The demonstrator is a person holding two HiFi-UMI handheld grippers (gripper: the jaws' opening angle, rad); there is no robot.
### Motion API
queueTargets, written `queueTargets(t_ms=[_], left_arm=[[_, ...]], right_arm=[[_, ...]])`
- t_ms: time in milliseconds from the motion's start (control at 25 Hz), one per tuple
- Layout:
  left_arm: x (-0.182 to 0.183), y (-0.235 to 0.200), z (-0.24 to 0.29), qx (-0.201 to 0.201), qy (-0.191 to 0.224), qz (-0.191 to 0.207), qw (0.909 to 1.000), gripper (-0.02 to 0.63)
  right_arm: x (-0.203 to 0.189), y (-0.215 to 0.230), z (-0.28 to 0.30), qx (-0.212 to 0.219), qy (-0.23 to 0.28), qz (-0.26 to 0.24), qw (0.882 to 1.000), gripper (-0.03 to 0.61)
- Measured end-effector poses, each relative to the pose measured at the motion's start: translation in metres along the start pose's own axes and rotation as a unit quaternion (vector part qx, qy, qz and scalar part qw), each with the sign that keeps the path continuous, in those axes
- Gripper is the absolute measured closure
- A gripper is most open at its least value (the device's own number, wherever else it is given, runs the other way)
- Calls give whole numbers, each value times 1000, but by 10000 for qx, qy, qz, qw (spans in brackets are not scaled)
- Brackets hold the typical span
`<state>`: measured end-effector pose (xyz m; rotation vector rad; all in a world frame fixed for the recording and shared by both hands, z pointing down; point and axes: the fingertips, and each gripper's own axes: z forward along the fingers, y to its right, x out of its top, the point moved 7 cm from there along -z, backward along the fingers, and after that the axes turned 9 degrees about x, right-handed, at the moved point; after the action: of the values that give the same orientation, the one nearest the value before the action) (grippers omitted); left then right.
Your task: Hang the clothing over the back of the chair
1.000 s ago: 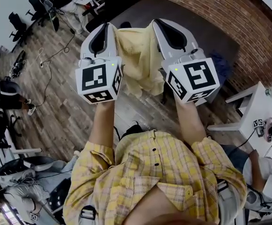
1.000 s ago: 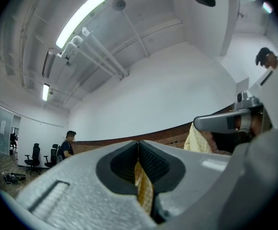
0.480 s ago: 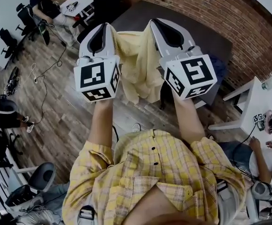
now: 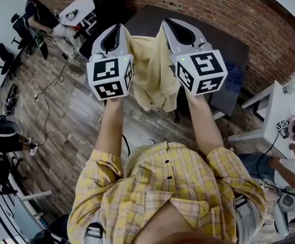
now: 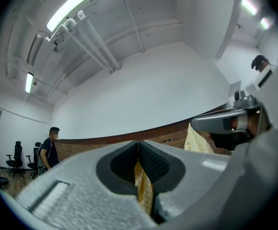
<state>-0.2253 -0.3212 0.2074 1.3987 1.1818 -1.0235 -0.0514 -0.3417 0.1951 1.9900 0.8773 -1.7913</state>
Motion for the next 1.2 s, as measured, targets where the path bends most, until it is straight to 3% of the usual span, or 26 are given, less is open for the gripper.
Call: queueTargets(t_ms=[520,1200], left_arm=[[-32,-3,66,-278,-335,-67,9990,606],[-64,2,122,-508,-680,-190,9962,606]], right_arm=[[-37,33,42,-627,-535,-178,9964,566],[-79,70,78,-802,-952,174,9921,566]])
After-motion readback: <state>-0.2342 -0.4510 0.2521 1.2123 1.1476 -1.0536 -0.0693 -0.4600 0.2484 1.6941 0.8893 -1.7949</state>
